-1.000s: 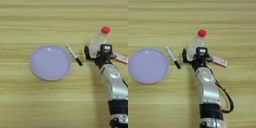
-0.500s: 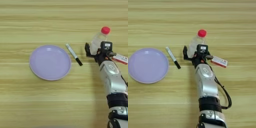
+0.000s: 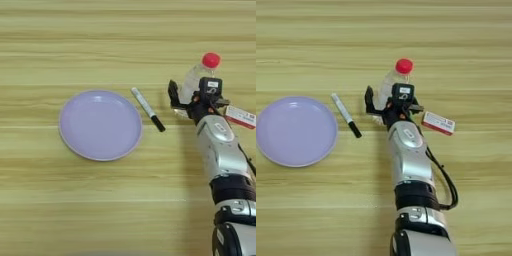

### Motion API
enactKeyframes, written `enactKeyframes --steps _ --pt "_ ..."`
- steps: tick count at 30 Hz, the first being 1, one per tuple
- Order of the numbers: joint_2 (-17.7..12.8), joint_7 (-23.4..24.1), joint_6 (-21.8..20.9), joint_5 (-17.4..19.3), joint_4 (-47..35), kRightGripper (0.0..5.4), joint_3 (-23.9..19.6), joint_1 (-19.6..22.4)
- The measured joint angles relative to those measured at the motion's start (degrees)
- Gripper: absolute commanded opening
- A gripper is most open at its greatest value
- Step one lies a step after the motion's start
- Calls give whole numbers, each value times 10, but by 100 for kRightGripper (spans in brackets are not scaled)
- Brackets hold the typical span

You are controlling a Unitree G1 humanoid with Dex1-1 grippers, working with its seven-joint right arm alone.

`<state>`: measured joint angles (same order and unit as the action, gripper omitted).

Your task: Move the objects on the table

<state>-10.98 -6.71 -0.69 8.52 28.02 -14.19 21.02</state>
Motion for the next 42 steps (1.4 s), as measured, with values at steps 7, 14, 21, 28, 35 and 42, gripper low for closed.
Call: enactKeyframes --steps 7,14,21,28,35,42 --pt "0 -2 -11 1 10 391 0 2" --pt "7 6 -13 4 11 331 -3 3" --pt "30 29 -21 6 3 318 -1 3" --pt "55 51 -21 0 -9 317 12 3" --pt "59 51 -14 -18 -46 317 37 -15" --pt "76 51 42 -30 -160 315 78 -44"
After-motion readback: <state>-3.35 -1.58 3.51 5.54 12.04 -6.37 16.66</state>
